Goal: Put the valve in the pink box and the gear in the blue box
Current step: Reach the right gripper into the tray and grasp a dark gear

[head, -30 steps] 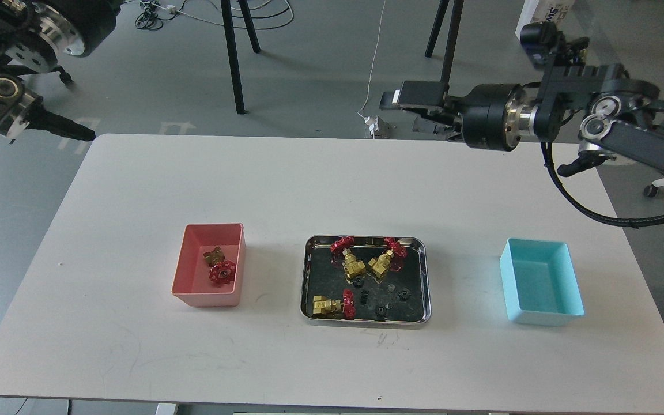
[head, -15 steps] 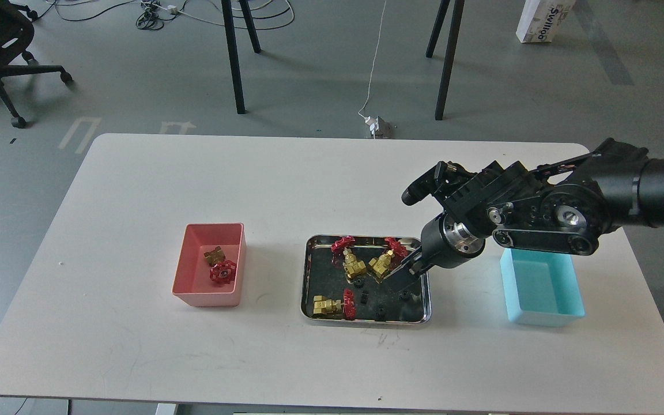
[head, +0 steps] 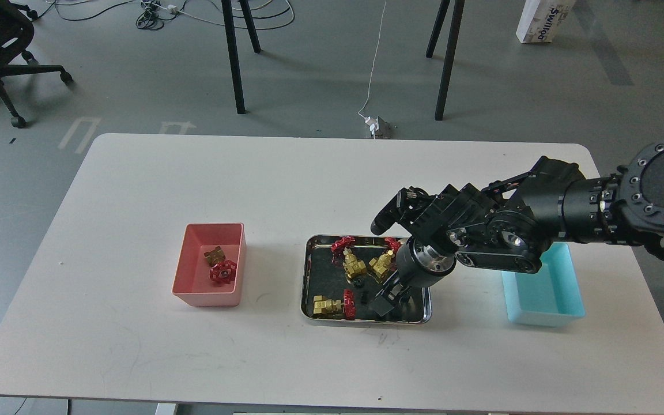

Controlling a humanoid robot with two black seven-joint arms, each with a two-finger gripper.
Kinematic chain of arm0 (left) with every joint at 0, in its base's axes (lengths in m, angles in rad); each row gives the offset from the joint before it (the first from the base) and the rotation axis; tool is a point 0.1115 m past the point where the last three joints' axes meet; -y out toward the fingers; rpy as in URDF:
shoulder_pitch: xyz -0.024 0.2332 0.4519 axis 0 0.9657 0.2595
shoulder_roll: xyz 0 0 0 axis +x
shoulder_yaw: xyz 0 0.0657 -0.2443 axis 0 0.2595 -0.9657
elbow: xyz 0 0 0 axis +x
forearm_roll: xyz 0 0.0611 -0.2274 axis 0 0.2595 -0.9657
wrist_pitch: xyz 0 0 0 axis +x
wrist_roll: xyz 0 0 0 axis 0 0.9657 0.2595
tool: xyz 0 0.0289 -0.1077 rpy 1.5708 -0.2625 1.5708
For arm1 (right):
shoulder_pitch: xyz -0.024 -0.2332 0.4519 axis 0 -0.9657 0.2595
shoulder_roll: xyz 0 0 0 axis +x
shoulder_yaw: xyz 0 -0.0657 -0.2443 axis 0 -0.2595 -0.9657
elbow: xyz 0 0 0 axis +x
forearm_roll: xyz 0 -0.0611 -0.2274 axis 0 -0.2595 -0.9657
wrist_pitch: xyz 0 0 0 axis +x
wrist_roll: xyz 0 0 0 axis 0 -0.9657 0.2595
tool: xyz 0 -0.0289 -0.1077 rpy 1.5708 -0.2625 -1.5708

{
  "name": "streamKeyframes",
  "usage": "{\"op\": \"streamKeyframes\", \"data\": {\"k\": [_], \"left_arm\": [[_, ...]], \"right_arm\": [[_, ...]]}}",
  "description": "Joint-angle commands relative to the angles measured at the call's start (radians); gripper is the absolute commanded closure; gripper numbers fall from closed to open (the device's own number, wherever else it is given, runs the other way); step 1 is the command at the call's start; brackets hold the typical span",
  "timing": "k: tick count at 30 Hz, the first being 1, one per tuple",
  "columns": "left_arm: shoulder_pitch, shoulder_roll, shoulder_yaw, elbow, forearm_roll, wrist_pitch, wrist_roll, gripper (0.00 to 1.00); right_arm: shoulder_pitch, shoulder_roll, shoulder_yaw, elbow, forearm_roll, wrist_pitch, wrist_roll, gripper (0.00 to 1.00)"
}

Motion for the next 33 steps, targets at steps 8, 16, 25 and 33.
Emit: {"op": "streamKeyframes", "data": {"k": [8, 16, 25, 33], "left_arm": [[0.002, -0.001, -0.003, 0.000, 0.000, 0.000, 0.000, 0.04], [0.000, -0.001, -0.004, 0.000, 0.000, 0.000, 0.000, 0.04], [0.000, 0.001, -0.009, 0.000, 0.000, 0.000, 0.000, 0.04], [0.002, 0.003, -0.010, 0.000, 0.000, 0.000, 0.000, 0.04]], "right_arm": [[-0.022, 0.005, -0.031, -0.034, 0.000, -0.009, 0.002, 0.33], [-0.035, 0.005, -0.059, -0.055, 0.000, -0.007, 0.001, 0.33], [-0.059, 0.007, -0.059, -0.086, 0.000, -0.007, 0.001, 0.35], [-0.078, 0.007, -0.058, -0.112, 0.000, -0.007, 0.001, 0.45]]}}
